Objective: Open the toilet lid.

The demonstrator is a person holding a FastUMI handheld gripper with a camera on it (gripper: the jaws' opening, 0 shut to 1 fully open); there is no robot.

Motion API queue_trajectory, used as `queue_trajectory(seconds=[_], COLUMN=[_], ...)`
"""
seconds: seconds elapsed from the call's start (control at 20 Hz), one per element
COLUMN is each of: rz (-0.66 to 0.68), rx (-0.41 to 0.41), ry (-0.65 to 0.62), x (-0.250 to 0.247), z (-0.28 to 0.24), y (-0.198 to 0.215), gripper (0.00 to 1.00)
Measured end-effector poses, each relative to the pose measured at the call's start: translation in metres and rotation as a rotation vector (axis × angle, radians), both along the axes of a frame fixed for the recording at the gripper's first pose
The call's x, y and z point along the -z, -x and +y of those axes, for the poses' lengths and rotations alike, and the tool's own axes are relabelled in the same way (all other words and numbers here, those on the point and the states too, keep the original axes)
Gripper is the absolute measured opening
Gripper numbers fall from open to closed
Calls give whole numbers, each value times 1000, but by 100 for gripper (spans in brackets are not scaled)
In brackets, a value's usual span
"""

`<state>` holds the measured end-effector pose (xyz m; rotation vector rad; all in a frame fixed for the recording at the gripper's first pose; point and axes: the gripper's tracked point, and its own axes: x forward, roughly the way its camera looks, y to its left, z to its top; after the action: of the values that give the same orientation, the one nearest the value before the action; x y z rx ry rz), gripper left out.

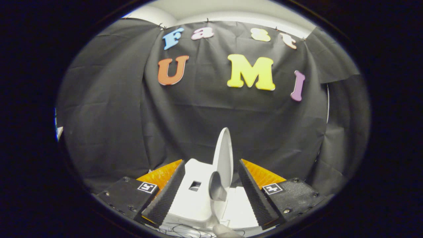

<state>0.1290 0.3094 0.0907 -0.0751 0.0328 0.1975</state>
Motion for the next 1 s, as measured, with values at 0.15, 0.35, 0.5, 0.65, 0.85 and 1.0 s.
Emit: queue_trajectory(seconds=[0.15,0.35,0.5,0.65,0.85,1.0], rz=[-82,-179,-229,-220,-204,-168], rx=[-4,-33,19,62,133,161], ry=[-80,-160,-172,-180,-179,-153], x=[-27,-60,-73,-64,-43,-4], z=[-13,-50,-99,-148,-219,-261], y=[14,40,48,58,72,82], gripper=[100,100,100,100,100,100])
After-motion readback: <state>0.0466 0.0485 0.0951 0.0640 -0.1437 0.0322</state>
